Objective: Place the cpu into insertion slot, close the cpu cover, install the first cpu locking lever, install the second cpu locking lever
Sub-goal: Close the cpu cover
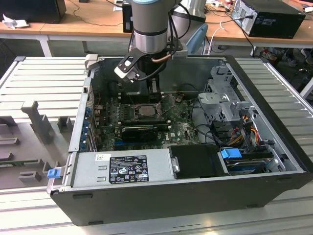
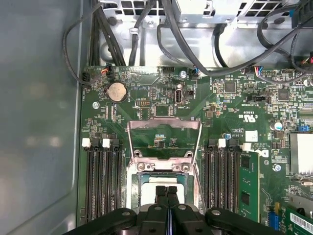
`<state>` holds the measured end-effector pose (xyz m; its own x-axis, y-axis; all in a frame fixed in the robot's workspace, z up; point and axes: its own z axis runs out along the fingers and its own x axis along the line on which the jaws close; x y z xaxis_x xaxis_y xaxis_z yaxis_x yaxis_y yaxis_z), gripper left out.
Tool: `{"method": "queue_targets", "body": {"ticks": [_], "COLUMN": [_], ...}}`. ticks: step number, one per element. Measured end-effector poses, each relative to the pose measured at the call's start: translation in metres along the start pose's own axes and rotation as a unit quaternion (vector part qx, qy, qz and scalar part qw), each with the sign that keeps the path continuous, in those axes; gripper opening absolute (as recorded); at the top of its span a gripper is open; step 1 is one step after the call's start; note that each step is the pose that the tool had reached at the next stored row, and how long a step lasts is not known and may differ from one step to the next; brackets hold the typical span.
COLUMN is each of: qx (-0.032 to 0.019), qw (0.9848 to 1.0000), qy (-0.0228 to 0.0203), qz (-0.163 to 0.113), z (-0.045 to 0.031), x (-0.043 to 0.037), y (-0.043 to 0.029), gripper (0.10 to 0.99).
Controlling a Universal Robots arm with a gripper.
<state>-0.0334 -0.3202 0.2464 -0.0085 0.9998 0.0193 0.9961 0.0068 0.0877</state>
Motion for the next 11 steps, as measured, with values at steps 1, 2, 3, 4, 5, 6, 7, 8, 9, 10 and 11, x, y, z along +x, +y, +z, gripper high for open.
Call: {"method": "queue_targets", "body": {"ticks": [1,2,3,4,5,6,7,8,9,10,11], "qx": [0.0000,0.0000,0.0000,0.0001,0.0000,0.0000,0.0000,0.0000,0.0001,0.0001,0.0000], "qw": [1.0000,1.0000,1.0000,1.0000,1.0000,1.0000,1.0000,1.0000,1.0000,1.0000,1.0000], "qy": [0.0000,0.0000,0.0000,0.0000,0.0000,0.0001,0.0000,0.0000,-0.0001,-0.0001,0.0000], "qz": [0.000,0.000,0.000,0.000,0.000,0.000,0.000,0.000,0.000,0.000,0.000], "z": [-0.0035,-0.0050,-0.0066,-0.0084,-0.0090,-0.0092,-0.0093,-0.0094,-0.0099,-0.0107,-0.0114], "x": [0.0001,0.0001,0.0001,0.0001,0.0002,0.0002,0.0002,0.0002,0.0002,0.0002,0.0003], "y": [0.0003,0.0004,0.0006,0.0015,0.0027,0.0047,0.0063,0.0071,0.0076,0.0077,0.0078], "gripper": [0.106,0.106,0.106,0.106,0.106,0.106,0.106,0.106,0.106,0.106,0.106]}}
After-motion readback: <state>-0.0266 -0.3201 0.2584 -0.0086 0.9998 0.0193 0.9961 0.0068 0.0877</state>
